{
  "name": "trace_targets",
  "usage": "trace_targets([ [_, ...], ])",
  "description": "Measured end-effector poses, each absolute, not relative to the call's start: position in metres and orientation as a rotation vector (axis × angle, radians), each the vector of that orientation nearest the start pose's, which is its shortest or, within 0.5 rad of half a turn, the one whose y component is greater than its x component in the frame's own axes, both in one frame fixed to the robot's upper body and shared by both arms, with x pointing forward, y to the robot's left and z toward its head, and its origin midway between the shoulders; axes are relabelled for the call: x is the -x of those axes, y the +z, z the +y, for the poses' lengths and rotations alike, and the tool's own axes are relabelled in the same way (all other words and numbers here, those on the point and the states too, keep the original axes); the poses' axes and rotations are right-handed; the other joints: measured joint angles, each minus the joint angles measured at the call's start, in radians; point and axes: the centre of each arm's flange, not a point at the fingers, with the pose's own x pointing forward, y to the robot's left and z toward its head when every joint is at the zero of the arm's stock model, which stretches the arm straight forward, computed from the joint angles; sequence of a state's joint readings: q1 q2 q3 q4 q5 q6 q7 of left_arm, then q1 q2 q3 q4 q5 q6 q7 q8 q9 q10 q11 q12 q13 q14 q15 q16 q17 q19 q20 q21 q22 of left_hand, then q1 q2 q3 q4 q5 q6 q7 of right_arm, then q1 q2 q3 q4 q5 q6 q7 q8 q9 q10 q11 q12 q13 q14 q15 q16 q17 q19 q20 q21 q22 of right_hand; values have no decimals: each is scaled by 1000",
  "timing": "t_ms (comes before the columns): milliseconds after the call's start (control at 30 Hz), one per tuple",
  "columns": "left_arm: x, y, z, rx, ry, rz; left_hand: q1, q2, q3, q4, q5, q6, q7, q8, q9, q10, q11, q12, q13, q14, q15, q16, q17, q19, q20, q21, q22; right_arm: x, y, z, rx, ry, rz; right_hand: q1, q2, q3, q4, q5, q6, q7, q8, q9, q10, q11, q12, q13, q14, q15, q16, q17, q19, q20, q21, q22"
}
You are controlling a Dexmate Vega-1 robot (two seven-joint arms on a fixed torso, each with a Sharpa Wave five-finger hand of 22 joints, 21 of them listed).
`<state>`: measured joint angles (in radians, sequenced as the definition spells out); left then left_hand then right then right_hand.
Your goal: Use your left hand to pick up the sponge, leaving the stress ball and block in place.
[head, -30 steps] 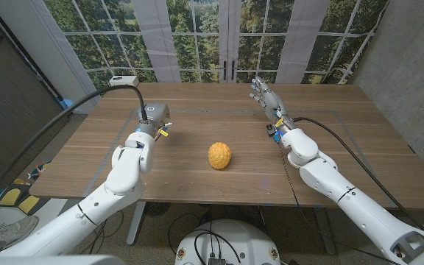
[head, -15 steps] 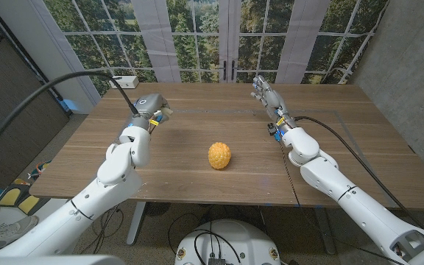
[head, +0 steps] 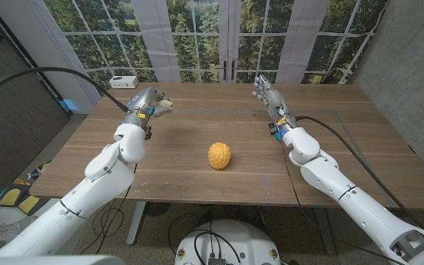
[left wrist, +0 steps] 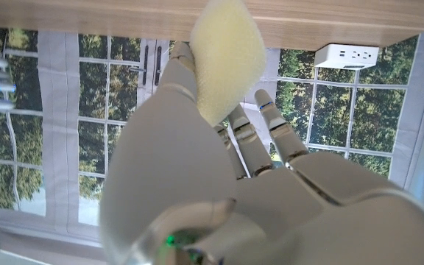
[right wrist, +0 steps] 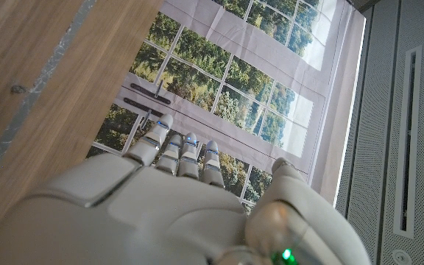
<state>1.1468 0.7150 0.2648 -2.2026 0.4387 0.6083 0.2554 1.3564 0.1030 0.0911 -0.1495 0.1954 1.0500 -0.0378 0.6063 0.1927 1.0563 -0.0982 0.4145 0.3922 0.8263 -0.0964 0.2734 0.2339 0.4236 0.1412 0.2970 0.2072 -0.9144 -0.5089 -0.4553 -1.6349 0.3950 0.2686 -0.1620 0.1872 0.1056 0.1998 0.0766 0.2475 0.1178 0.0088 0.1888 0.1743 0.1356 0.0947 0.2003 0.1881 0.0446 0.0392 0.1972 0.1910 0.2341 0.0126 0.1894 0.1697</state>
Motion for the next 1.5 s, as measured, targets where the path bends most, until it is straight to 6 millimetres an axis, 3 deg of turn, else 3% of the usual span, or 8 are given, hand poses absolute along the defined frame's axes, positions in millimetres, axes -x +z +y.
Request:
trace_targets([
  [167, -498, 37, 268, -903, 365, -623, 1, 2, 0, 0, 0, 0, 0, -3, 0, 0, 0, 0, 0, 0, 0, -4, 1, 0, 0, 8, 0, -585, 7, -186, 117, 268, -779, 0, 0, 0, 0, 0, 0, 0, 0, 0, 0, 0, 0, 0, 0, 0, 0, 0, 0, 0, 0, 0],
  [200, -498, 37, 285, -871, 385, -613, 1, 2, 0, 0, 0, 3, -3, -3, 0, 0, 0, 0, 1, 0, 0, -4, 1, 0, 0, 8, 0, -584, 8, -186, 117, 263, -782, 0, 0, 0, 0, 0, 0, 0, 0, 0, 0, 0, 0, 0, 0, 0, 0, 0, 0, 0, 0, 0],
  [333, -498, 36, 281, -802, 339, -637, 2, 3, 0, 0, 0, 3, -3, -4, 1, 0, 0, 0, 1, 0, 0, -7, 1, 0, 0, 8, 0, -581, 8, -185, 114, 265, -786, 0, 0, 0, 0, 0, 0, 0, 0, 0, 0, 0, 0, 0, 0, 0, 0, 0, 0, 0, 0, 0],
  [500, -497, 37, 295, -722, 322, -644, 4, 5, 0, 0, 0, 3, -4, -7, 1, 0, 0, 0, 2, 0, 0, -7, 1, 5, 5, 8, 0, -579, 8, -184, 115, 256, -789, 0, 0, 0, 0, 0, 0, 0, 0, 0, 0, 0, 0, 0, 0, 0, 0, 0, 0, 0, 0, 0],
  [733, -496, 38, 289, -618, 244, -667, 2, 8, 0, 0, 0, 3, -4, -8, 1, 0, 0, -1, 6, -2, -2, -11, 1, 9, 9, 14, 5, -575, 8, -181, 109, 261, -795, 0, 0, 0, 0, 0, 0, 0, 0, 0, 0, 0, 0, 0, 0, 0, 0, 0, 0, 0, 0, 0],
  [767, -495, 40, 304, -608, 272, -662, 2, 8, 0, 0, 0, 3, -4, -8, 1, 0, 0, -1, 7, -2, -2, -11, 1, 9, 9, 14, 5, -575, 8, -181, 108, 261, -795, 0, 0, 0, 0, 0, 0, 0, 0, 0, 0, 0, 0, 0, 0, 0, 0, 0, 0, 0, 0, 0],
  [1267, -500, 44, 320, -379, 119, -681, 2, 8, 0, 0, -7, 3, -4, -11, 1, 0, 0, -7, 9, -10, -2, -15, 1, 11, 8, 20, 5, -564, 9, -172, 107, 232, -810, 0, 0, 0, 0, 0, 0, 0, 0, 0, 0, 0, 0, 0, 0, 0, 0, 0, 0, 0, 0, 0],
  [1500, -507, 52, 329, -339, 91, -686, 2, 8, 4, -4, -7, -3, 10, -10, 7, 4, 4, -7, 9, -10, -2, -22, -2, 90, -21, 57, 9, -559, 8, -171, 107, 211, -814, 0, 0, 0, 0, 0, 0, 0, 0, 0, 0, 0, 0, 0, 0, 0, 0, 0, 0, 0, 0, 0],
])
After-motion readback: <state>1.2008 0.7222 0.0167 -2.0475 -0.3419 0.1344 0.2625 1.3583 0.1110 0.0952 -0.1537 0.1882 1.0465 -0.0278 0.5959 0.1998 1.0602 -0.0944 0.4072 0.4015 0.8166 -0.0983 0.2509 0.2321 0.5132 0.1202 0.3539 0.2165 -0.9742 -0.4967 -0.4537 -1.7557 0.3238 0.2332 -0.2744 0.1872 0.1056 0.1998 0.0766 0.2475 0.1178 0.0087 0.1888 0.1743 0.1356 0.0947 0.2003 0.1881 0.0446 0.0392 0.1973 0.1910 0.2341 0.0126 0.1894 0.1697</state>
